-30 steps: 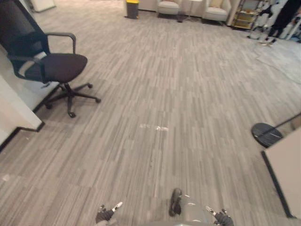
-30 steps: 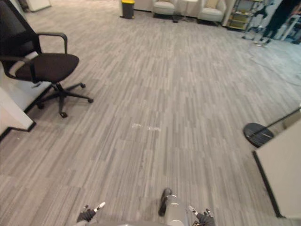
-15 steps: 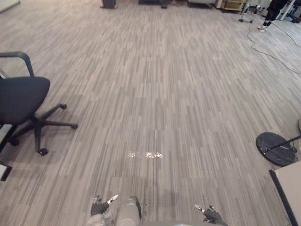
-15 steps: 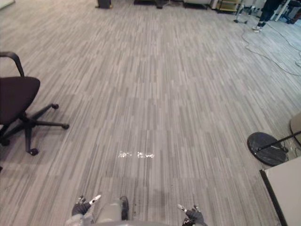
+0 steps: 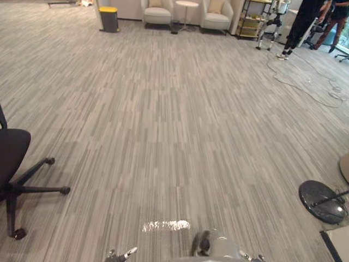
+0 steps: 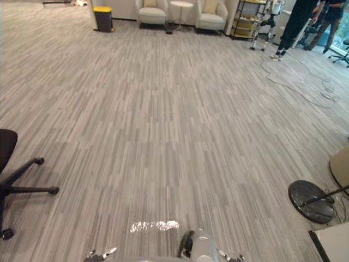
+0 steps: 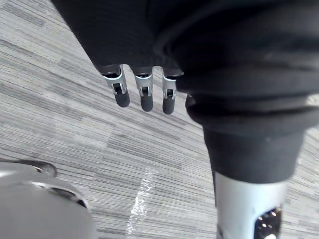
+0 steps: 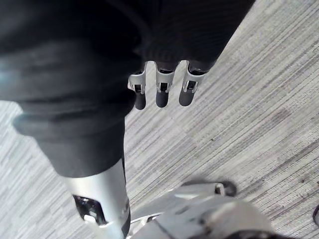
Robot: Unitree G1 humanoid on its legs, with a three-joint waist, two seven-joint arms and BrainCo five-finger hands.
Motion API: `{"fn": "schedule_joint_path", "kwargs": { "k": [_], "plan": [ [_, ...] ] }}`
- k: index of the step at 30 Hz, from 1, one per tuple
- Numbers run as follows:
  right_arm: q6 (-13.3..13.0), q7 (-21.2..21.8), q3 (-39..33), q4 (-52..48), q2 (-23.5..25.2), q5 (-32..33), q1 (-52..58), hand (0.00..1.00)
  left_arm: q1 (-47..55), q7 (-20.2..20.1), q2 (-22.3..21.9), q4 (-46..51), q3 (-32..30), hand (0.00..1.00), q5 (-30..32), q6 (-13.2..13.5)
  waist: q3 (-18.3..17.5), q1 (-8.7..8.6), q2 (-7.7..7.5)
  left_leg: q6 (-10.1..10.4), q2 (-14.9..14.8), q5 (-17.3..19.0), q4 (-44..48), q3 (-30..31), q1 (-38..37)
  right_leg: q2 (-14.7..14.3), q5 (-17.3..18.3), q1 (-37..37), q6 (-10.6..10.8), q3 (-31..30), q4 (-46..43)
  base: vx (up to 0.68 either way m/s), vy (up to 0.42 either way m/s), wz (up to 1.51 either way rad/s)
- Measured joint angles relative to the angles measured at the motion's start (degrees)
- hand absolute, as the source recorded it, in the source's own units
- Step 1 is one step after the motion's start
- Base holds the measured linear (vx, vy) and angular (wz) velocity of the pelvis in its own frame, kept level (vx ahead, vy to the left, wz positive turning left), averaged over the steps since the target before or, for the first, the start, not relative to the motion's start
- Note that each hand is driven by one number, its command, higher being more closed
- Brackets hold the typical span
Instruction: Organize washtable
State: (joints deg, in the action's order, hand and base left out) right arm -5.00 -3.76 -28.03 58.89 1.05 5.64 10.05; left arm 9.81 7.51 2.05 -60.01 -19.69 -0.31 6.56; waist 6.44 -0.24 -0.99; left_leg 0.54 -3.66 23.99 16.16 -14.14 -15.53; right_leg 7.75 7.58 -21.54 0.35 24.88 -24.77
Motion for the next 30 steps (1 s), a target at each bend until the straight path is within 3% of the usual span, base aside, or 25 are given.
{"fn": "schedule_joint_path", "kwargs": {
  "k": [1,2,3,4,5,6,7,8,9,10,12,15,16,17,18,20,22,27,30],
  "plan": [
    [0.00,-0.03,0.54,-0.07,0.00,0.01,0.10,0.00,0.32,0.01,0.02,0.02,-0.13,0.00,-0.01,0.17,-0.10,-0.14,-0.26,0.86,0.36,0.47,0.29,0.32,-0.86,-0.51,-1.18,-0.03,-1.10,-0.14,2.01,0.60,-0.099,0.34],
    [0.03,0.02,1.86,-0.19,-0.23,0.05,0.59,0.00,0.27,0.03,-0.06,0.13,-0.64,0.00,0.09,0.23,-0.46,-0.58,-0.63,1.58,0.74,0.87,3.12,2.00,-1.46,-1.16,-7.07,-0.11,-6.60,-2.81,1.50,0.51,-0.109,0.26],
    [0.05,0.08,2.10,-0.24,-0.23,0.04,0.56,0.00,0.12,0.03,-0.28,0.08,-0.65,0.00,0.47,0.22,-0.60,-0.71,-0.61,2.06,0.61,0.58,5.56,3.14,-1.28,-1.22,-8.13,-0.14,-6.94,-3.51,-0.23,0.79,-0.179,0.17],
    [0.06,0.23,2.06,-0.69,-1.29,-0.01,0.63,0.00,-0.09,0.06,-1.53,-0.02,-0.67,0.00,1.20,0.26,-1.12,-0.40,1.35,3.31,-1.31,-1.33,12.64,4.60,0.90,-2.08,-4.81,0.31,-6.09,-3.15,-3.00,0.67,-0.149,-0.03],
    [0.04,0.23,2.14,-1.43,-1.72,0.00,0.63,0.00,-0.25,0.02,-2.06,-0.02,-0.69,0.00,1.22,0.28,-1.15,-0.45,2.48,3.08,-2.50,-4.67,20.07,5.80,3.92,-2.94,-2.64,1.02,-5.75,-3.16,-4.11,0.91,-0.175,-0.29],
    [-0.02,0.23,2.16,-1.76,-2.18,0.04,0.63,0.00,-0.34,0.00,-2.82,0.00,-1.45,0.00,1.26,0.27,-0.83,-0.47,3.85,4.12,-4.31,-13.34,31.13,6.53,8.40,-4.71,0.13,2.91,-5.59,-4.14,-4.46,0.76,-0.086,-0.57],
    [0.09,0.03,2.29,-1.90,-2.70,0.49,0.65,0.00,0.19,0.04,-3.34,0.17,-2.80,0.00,1.17,0.28,-0.45,-0.17,4.71,8.43,-7.61,-21.06,42.82,6.98,13.76,-6.78,1.73,5.56,-6.20,-5.42,-3.58,0.63,-0.060,-0.64],
    [0.11,-0.18,2.25,-1.88,-2.76,0.66,0.62,0.00,0.13,0.06,-3.59,0.46,-3.35,0.00,1.12,0.27,-0.36,-0.20,5.06,7.99,-9.33,-20.79,48.14,6.78,16.31,-7.73,2.31,6.94,-6.46,-5.75,-3.32,0.60,-0.014,-0.69],
    [0.27,-0.95,2.32,-1.66,-2.69,0.67,0.61,0.00,0.18,0.10,-3.45,1.34,-3.60,0.00,1.07,0.32,-0.25,-0.18,4.90,6.05,-11.79,-19.53,55.14,6.21,20.37,-8.81,2.75,9.80,-6.96,-6.57,-2.70,0.45,-0.013,-0.55],
    [0.36,-1.26,2.88,-1.39,-2.64,0.65,0.57,0.00,0.24,0.08,-3.05,2.00,-3.57,0.00,1.06,0.35,0.04,0.00,4.26,5.07,-12.36,-18.07,56.49,5.85,22.75,-9.02,2.77,12.41,-7.00,-7.47,-1.48,0.62,0.002,-0.66],
    [0.42,-1.29,4.01,-1.28,-2.30,0.70,0.49,0.00,0.38,0.10,-2.89,3.19,-3.48,0.00,1.01,0.61,-0.07,0.73,2.62,3.46,-12.51,-15.17,52.59,4.94,26.28,-8.90,2.60,17.02,-6.69,-9.94,3.01,0.38,0.050,-0.62],
    [0.28,-1.30,4.19,-1.32,-1.81,0.75,-1.13,0.00,0.41,0.14,-2.75,3.91,-3.50,0.00,1.00,0.96,-0.08,1.25,1.86,2.53,-14.50,-13.43,31.42,4.26,27.89,-8.78,1.67,21.66,-4.18,-13.58,8.67,0.34,0.148,-0.60],
    [0.16,-1.27,4.37,-1.36,-1.86,0.73,-1.31,0.00,0.30,0.30,-2.89,3.87,-3.36,0.00,0.93,1.04,-0.20,1.37,1.94,2.93,-13.98,-13.76,21.03,4.87,26.53,-8.65,1.80,21.84,-3.16,-14.59,8.84,0.28,0.257,-0.69],
    [-0.30,-1.27,5.09,-1.55,-2.11,0.70,-1.71,0.00,0.25,0.30,-3.38,3.78,-2.98,0.00,0.89,1.16,-0.78,1.49,2.69,4.36,-13.36,-17.00,7.60,6.53,24.27,-8.83,2.44,21.48,-1.72,-15.82,8.74,0.32,0.350,-0.76],
    [-0.36,-1.30,6.21,-1.27,-1.95,0.65,-2.42,0.00,0.20,0.26,-2.63,3.18,-2.95,0.00,0.77,1.19,-1.51,1.66,2.35,8.00,-12.25,-17.30,3.18,6.76,22.50,-7.93,2.93,21.35,-0.32,-17.17,8.95,0.26,0.292,-0.58],
    [-0.62,-1.23,7.18,-1.33,0.33,0.50,-2.17,0.00,0.14,0.35,-0.97,3.14,-2.01,0.00,0.78,1.37,-3.11,0.92,0.03,7.17,-9.60,-18.68,-0.58,5.32,21.57,-5.21,1.81,21.41,1.60,-17.04,11.25,0.26,0.226,-0.11],
    [-0.79,-1.12,8.53,-1.14,1.36,0.44,-1.86,0.00,-0.94,0.30,-0.18,2.82,-0.07,0.00,0.75,1.55,-3.92,1.26,-1.13,6.96,-7.57,-18.81,-2.08,4.34,20.74,-3.28,0.64,22.65,3.35,-17.20,13.79,0.20,0.202,0.05],
    [-0.89,-1.07,8.72,0.10,1.28,0.31,-2.11,0.00,-1.61,0.13,-0.06,1.45,3.38,0.00,0.69,1.80,-4.57,1.16,-1.19,5.16,-4.89,-20.73,-8.26,2.61,16.50,-1.31,-1.70,24.40,4.58,-17.35,16.80,0.05,0.125,-0.06],
    [-0.84,-1.09,8.48,0.74,0.99,0.48,-2.12,0.00,-1.92,0.07,-0.19,0.65,3.94,0.00,0.63,2.14,-5.02,0.99,-1.71,4.97,-3.50,-24.79,-15.33,2.57,14.01,-0.85,-1.92,24.24,4.58,-17.19,18.11,-0.01,0.015,-0.02]
  ]
}}
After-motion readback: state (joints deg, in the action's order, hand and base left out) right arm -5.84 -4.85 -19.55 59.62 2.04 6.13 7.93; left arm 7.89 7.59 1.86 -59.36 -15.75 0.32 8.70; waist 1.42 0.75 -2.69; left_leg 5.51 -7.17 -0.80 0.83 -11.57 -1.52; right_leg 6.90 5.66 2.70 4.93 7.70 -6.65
